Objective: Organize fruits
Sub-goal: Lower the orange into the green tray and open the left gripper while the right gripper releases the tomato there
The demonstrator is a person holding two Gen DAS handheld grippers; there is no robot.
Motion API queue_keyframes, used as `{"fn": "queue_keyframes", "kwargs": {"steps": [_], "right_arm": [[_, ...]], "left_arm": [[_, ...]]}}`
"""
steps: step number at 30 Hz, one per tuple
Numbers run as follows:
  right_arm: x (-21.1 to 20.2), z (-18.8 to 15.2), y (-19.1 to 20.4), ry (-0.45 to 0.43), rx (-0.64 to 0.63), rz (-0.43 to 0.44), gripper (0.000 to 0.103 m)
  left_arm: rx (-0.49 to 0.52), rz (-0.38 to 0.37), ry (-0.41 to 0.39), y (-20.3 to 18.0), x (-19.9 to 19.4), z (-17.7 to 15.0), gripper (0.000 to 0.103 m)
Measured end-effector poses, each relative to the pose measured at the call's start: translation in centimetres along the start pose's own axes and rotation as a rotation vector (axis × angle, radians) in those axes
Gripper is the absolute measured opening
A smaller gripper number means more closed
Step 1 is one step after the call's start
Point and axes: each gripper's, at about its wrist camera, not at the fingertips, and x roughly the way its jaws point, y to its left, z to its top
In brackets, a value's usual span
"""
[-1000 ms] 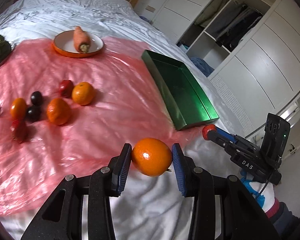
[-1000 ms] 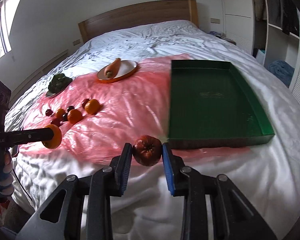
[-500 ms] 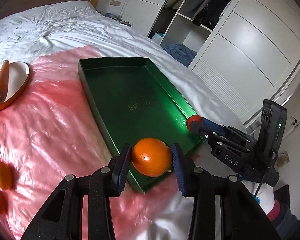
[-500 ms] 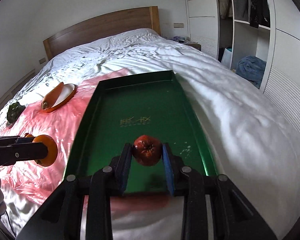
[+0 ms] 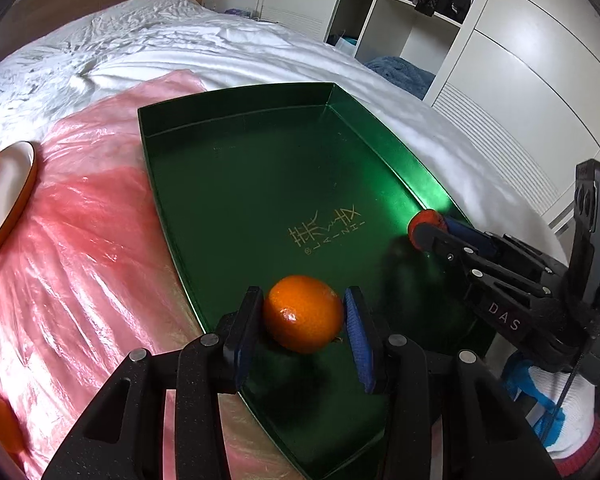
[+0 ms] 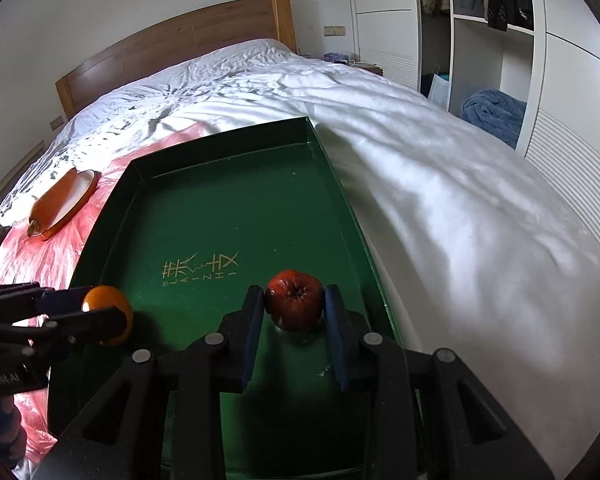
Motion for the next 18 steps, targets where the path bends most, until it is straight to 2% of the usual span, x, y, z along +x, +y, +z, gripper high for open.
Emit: {"fn": "queue_keyframes", "kwargs": {"steps": [4,7,13,18], "right_arm": [[0.1,0.3,0.1,0.011,-0.012,-0.033,0.103],[-0.5,0.5,0.3,0.001,-0.013,-0.043,0.103],[-3.7,0.9,1.1,-0.031,0.003,-0.054,0.103],[-6.9,0.3,2.2,-0.056,0.039,-0.041,0.103]], "left_arm": [[0.001,0.004,0.009,-0.3,-0.2,0.2,0.039],[0.003,0.033,-0.027,-0.6,-1.4,0.6,0.053],[0.008,0.047,-0.064,-0.9,-4.9,0.4,0.054],[-0.042,0.077,-0.145,-0.9,-9.7,-1.4,0.054]]}}
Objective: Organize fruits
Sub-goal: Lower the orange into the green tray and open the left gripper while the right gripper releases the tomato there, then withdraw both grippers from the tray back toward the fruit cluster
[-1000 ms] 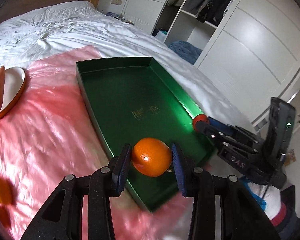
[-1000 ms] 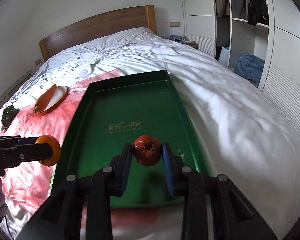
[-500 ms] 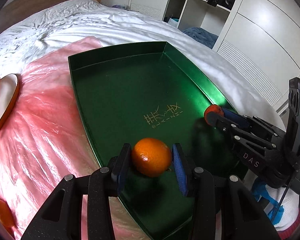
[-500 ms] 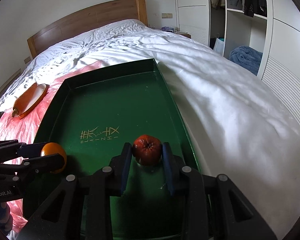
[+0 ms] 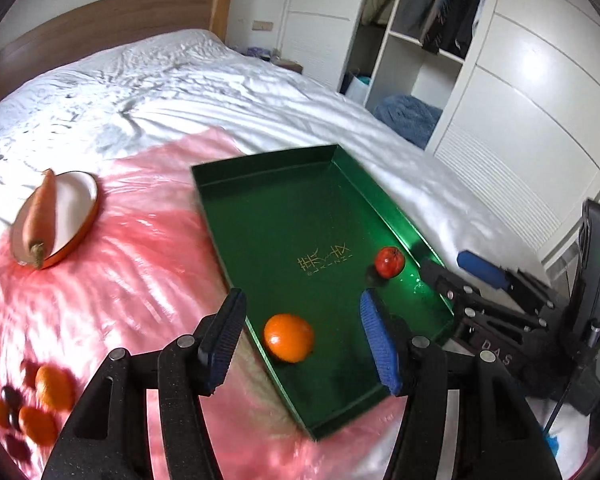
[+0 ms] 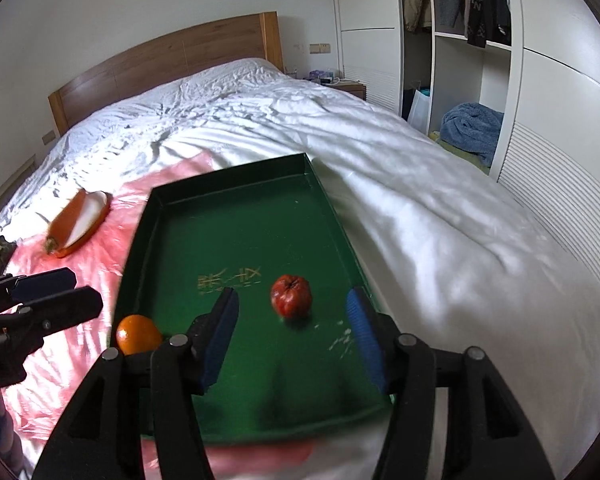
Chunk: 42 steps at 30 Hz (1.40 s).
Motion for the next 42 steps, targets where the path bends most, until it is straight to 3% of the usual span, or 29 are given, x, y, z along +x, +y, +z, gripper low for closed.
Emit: {"fn": "queue_keyframes", "kwargs": {"steps": [6,12,14,16,28,42], "right_arm": [[-5.3,-2.4,3.0,-0.002,-0.001,0.014,0.103],[-9.7,-4.7,4.7,-0.008,0.013,0.029,0.103],[-11.0,-5.5,5.3,-0.003,0.000,0.026,0.103],[-12.2,-6.3,5.7,-0.001,-0.001,0.030,0.103],[-16.5,-10.7,7.6,0.008,-0.010,0.075,0.103],[-21.2,-11.9,12.5,-0.030,-0.097,0.173,0.103]], "left_arm": [[0.018,0.091,-0.029,-0.6,-5.1,-2.9,0.054],[0.031,0.092,-0.023,-0.9,-9.7,-5.7,0.054],[0.035,0.108,-0.026,-1.0,-11.1,-6.7,0.063],[0.030,0.115,-0.025,-0.9,-12.2,-7.7,0.063],[0.023,0.176,-0.005,-0.5,-15.9,-14.3,0.064],[-0.072,0.283,-0.048,4.8,-21.5,-18.2,0.064]]}}
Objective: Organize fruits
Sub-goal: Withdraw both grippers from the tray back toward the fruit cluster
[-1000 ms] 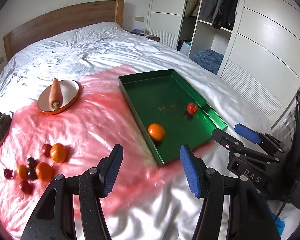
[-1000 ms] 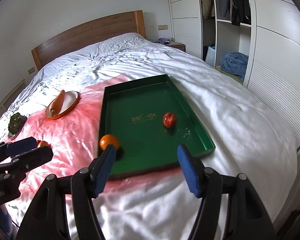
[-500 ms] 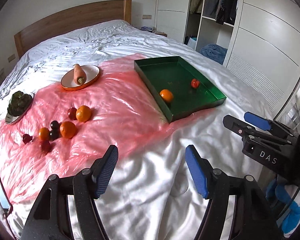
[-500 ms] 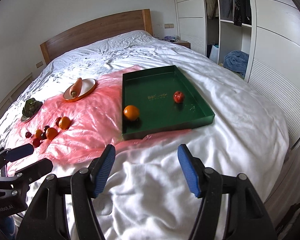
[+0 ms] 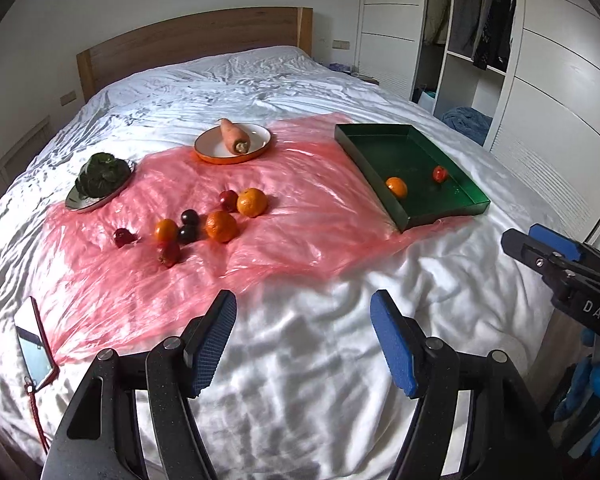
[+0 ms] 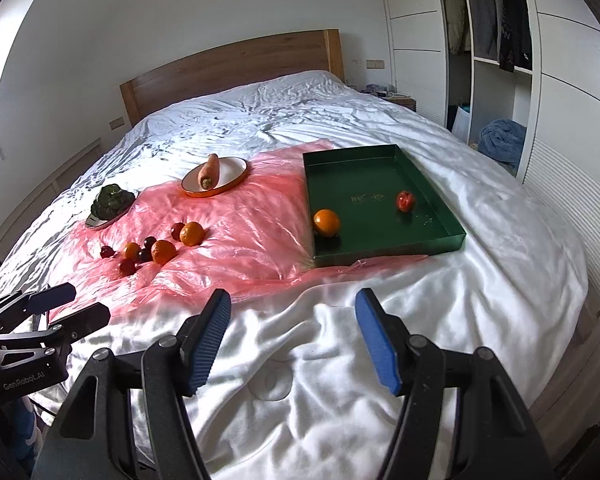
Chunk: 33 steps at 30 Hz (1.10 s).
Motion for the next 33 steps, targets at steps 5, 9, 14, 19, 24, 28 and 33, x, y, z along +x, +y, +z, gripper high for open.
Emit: {"fn": "queue_keyframes", "kwargs": {"steps": [5,9,14,19,24,28,33], "right_arm": [[-0.6,0.1,2.3,-0.011,-0.046,0.053,0.103],[-0.7,0.2,3.8,-0.010,-0.086,0.097,0.103],[0.5,-0.3,4.5,0.015,-0.092,0.136,0.103],[2.4,-0.6,5.4,0.037,-0.100,0.162,0.103],[4.5,0.0,6.9,0.051,-0.133,0.199,0.103],[6.2,0.5,8.1,0.066,-0.176,0.231,0.103],[8.9,1.2,9.7,0.094,-0.236,0.277,0.103]], "left_arm": [[-0.052,0.065,0.001,3.3,-0.8,-1.6,0.064],[-0.101,0.114,-0.003,6.0,-1.2,-2.7,0.064],[-0.121,0.185,-0.005,9.2,-1.2,-4.4,0.064],[-0.166,0.203,0.013,12.0,-0.3,-5.6,0.064],[-0.217,0.203,0.034,14.3,0.9,-5.5,0.064],[-0.255,0.197,0.039,15.6,1.6,-4.8,0.064],[-0.271,0.175,0.044,16.0,3.1,-3.1,0.064]]}}
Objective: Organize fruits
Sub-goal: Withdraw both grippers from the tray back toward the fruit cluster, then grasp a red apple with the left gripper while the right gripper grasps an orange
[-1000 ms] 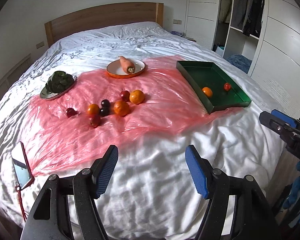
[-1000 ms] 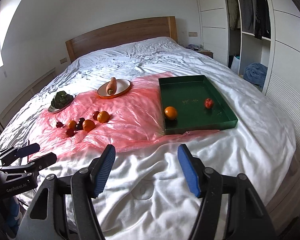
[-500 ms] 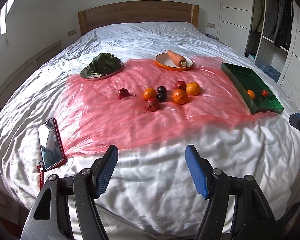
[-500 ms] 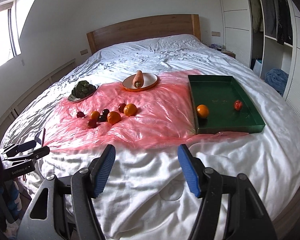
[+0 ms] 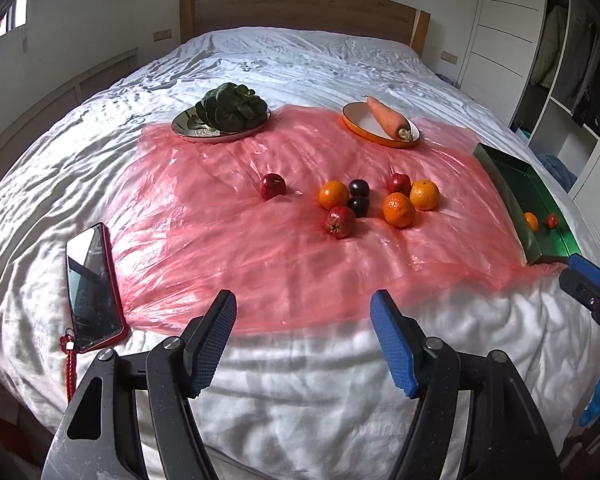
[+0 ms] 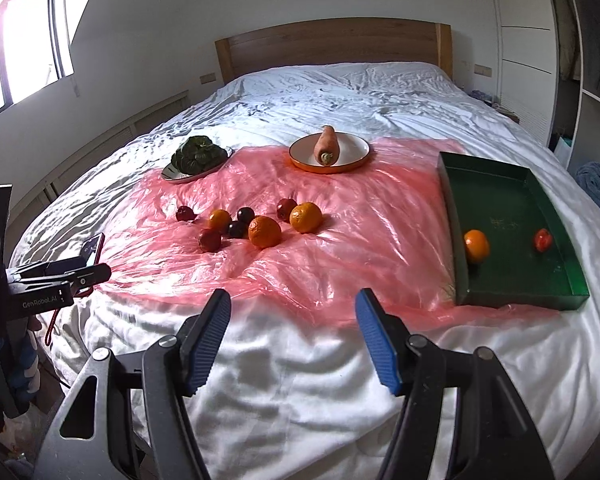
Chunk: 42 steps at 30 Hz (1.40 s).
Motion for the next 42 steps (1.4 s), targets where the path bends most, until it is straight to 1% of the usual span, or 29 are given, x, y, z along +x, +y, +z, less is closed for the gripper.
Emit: {"fn": "queue_keyframes", "kwargs": {"steps": [5,10,16,20,26,29,31,36,39,42], "right_arm": [[3.3,1.0,0.0,0.035,-0.037,0.037,0.103],[6.3,1.7,-0.6,0.056,-0.008,0.107,0.103],[10.4,3.2,0.4,0.091,0.013,0.191,0.103],[13.9,4.7,1.1,0.142,0.040,0.228,0.103],[18.5,6.0,1.2,0.222,0.062,0.238,0.103],[19.7,6.3,1.2,0.240,0.072,0.237,0.103],[20.4,6.5,1.3,0.249,0.073,0.243,0.103],[21.5,6.7,1.3,0.268,0.080,0.227,0.103],[22.3,6.6,0.9,0.284,0.109,0.221,0.103],[22.9,6.3,0.7,0.293,0.128,0.213,0.103]], "left_arm": [[0.026,-0.015,0.015,-1.4,2.4,1.6,0.064],[0.036,-0.024,0.037,-2.1,5.1,2.7,0.064],[0.041,-0.046,0.053,-2.3,8.1,4.3,0.063],[0.057,-0.062,0.059,-2.8,9.8,5.3,0.063],[0.059,-0.051,0.087,-2.8,12.4,6.1,0.062],[0.057,-0.046,0.104,-2.5,13.5,6.1,0.059],[0.061,-0.049,0.108,-2.5,14.0,6.1,0.059],[0.083,-0.062,0.113,-2.9,14.5,6.1,0.058],[0.090,-0.069,0.120,-2.9,14.8,6.0,0.053],[0.095,-0.074,0.125,-2.8,15.1,5.9,0.045]]}}
